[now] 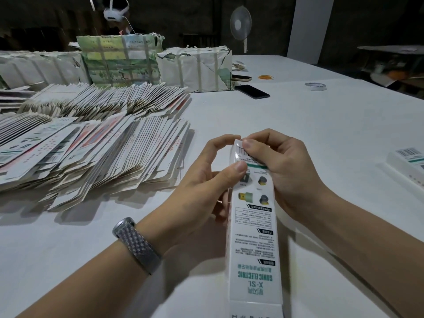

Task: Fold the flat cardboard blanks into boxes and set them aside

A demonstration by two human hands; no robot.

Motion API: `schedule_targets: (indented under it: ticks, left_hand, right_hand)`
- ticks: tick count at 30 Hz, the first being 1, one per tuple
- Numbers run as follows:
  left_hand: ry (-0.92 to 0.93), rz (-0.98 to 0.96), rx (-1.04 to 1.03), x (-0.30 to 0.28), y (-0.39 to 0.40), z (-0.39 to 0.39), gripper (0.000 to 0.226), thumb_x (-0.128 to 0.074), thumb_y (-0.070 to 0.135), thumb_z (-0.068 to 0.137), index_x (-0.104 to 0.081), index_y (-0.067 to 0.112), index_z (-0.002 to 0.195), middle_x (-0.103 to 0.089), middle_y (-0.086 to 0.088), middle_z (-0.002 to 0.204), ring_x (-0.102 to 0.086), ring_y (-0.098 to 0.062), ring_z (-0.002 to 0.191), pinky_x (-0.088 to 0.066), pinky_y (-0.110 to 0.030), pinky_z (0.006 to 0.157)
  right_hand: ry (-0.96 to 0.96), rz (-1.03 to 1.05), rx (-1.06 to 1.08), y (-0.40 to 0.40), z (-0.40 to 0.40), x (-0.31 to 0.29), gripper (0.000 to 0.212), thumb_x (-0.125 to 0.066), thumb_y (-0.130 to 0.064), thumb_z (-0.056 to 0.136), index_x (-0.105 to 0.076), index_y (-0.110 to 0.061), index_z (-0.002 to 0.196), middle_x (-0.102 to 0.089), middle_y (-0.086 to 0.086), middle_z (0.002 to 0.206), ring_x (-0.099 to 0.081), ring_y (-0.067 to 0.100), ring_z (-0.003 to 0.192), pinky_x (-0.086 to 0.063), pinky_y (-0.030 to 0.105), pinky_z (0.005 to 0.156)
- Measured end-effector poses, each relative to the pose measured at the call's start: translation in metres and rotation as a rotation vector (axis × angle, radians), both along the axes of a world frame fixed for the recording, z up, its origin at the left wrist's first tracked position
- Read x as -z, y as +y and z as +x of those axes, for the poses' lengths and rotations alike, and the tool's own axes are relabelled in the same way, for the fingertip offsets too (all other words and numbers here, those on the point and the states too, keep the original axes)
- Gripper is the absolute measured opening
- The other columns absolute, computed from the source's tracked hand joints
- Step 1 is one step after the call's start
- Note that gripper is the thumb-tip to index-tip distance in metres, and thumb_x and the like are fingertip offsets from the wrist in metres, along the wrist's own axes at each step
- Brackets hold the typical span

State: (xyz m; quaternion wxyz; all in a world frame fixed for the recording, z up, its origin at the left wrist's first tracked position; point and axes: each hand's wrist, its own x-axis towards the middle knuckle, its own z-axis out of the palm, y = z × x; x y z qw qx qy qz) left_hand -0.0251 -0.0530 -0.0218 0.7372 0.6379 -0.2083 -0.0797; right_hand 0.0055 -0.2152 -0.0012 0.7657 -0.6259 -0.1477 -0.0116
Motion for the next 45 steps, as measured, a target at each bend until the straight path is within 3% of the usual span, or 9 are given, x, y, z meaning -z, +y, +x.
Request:
schedule_targets:
  ticks: [6, 13, 27, 29, 30, 32, 37, 41, 45]
  left_hand:
    - [0.017, -0.026, 0.023, -0.0021, 0.0001, -0.0011, 0.037, -0.056, 0.028, 0.099, -0.042, 0.031, 0.133, -0.076, -0.004, 0.083, -0.07, -0.013, 0.06, -0.051, -0.015, 0.05]
    - [0.034, -0.023, 0.001, -0.0008, 0.0024, 0.0017, 0.041, -0.058, 0.027, 0.094, -0.047, 0.037, 0.132, -0.077, -0.009, 0.089, -0.073, -0.019, 0.068, -0.056, -0.025, 0.055]
    - [0.064, -0.011, 0.059, 0.0001, 0.0023, 0.0004, 0.048, -0.06, 0.028, 0.094, -0.043, 0.041, 0.137, -0.077, -0.012, 0.095, -0.074, -0.023, 0.073, -0.057, -0.026, 0.058]
    - [0.073, -0.001, 0.051, -0.0004, 0.0018, -0.0001, 0.05, -0.067, 0.033, 0.092, -0.045, 0.045, 0.136, -0.071, -0.029, 0.094, -0.066, -0.034, 0.073, -0.053, -0.034, 0.061]
    - [0.083, 0.012, 0.038, -0.0008, 0.0017, -0.0005, 0.051, -0.07, 0.038, 0.088, -0.048, 0.049, 0.133, -0.06, -0.043, 0.096, -0.056, -0.038, 0.071, -0.046, -0.034, 0.06]
    - [0.109, 0.012, 0.03, -0.0015, 0.0017, -0.0011, 0.05, -0.069, 0.046, 0.08, -0.052, 0.052, 0.127, -0.046, -0.053, 0.09, -0.038, -0.037, 0.068, -0.038, -0.029, 0.05]
    - [0.124, -0.029, 0.067, -0.0036, 0.0034, -0.0016, 0.05, -0.07, 0.044, 0.079, -0.055, 0.051, 0.127, -0.04, -0.052, 0.086, -0.029, -0.037, 0.064, -0.033, -0.023, 0.045]
    - [0.109, -0.015, 0.09, -0.0036, 0.0056, -0.0015, 0.052, -0.068, 0.041, 0.082, -0.051, 0.049, 0.131, -0.055, -0.039, 0.094, -0.029, -0.061, 0.063, -0.03, -0.029, 0.052]
    - [0.089, 0.016, 0.093, -0.0028, 0.007, -0.0015, 0.043, -0.062, 0.033, 0.093, -0.049, 0.051, 0.13, -0.054, -0.047, 0.11, -0.033, -0.054, 0.066, -0.029, -0.033, 0.056]
  right_hand:
    - [0.054, 0.006, -0.04, 0.0017, 0.0022, 0.0016, 0.026, -0.062, -0.014, 0.095, -0.067, -0.018, 0.07, -0.064, 0.007, 0.071, -0.063, 0.021, 0.058, -0.056, 0.031, 0.053]
    - [0.048, -0.038, -0.041, 0.0003, 0.0012, 0.0007, 0.014, -0.061, -0.015, 0.097, -0.068, -0.012, 0.085, -0.067, 0.003, 0.071, -0.066, 0.021, 0.061, -0.059, 0.033, 0.057]
    - [0.039, -0.016, 0.009, 0.0011, 0.0004, -0.0022, 0.028, -0.063, -0.013, 0.095, -0.07, -0.017, 0.068, -0.068, 0.009, 0.07, -0.065, 0.022, 0.057, -0.055, 0.03, 0.052]
    - [0.043, -0.016, 0.01, 0.0012, 0.0007, -0.0024, 0.027, -0.062, -0.012, 0.096, -0.068, -0.015, 0.069, -0.067, 0.01, 0.071, -0.064, 0.022, 0.057, -0.055, 0.03, 0.052]
    - [0.048, -0.017, 0.006, 0.0012, 0.0007, -0.0024, 0.027, -0.061, -0.012, 0.096, -0.067, -0.014, 0.07, -0.067, 0.01, 0.071, -0.064, 0.022, 0.057, -0.054, 0.029, 0.051]
    - [0.068, -0.009, -0.011, 0.0014, 0.0006, -0.003, 0.027, -0.059, -0.012, 0.097, -0.065, -0.014, 0.07, -0.066, 0.009, 0.07, -0.063, 0.022, 0.056, -0.054, 0.028, 0.05]
    - [0.08, 0.006, -0.016, 0.0005, 0.0023, -0.0018, 0.027, -0.061, -0.012, 0.094, -0.065, -0.016, 0.068, -0.064, 0.009, 0.067, -0.06, 0.021, 0.055, -0.051, 0.031, 0.053]
    - [0.058, -0.027, -0.046, -0.0025, 0.0054, -0.0014, 0.029, -0.064, -0.016, 0.091, -0.064, -0.021, 0.062, -0.064, 0.008, 0.067, -0.063, 0.023, 0.056, -0.049, 0.035, 0.058]
    - [0.046, -0.055, -0.073, -0.0048, 0.0078, -0.0018, 0.027, -0.061, -0.015, 0.092, -0.062, -0.019, 0.064, -0.063, 0.008, 0.066, -0.063, 0.022, 0.057, -0.049, 0.035, 0.057]
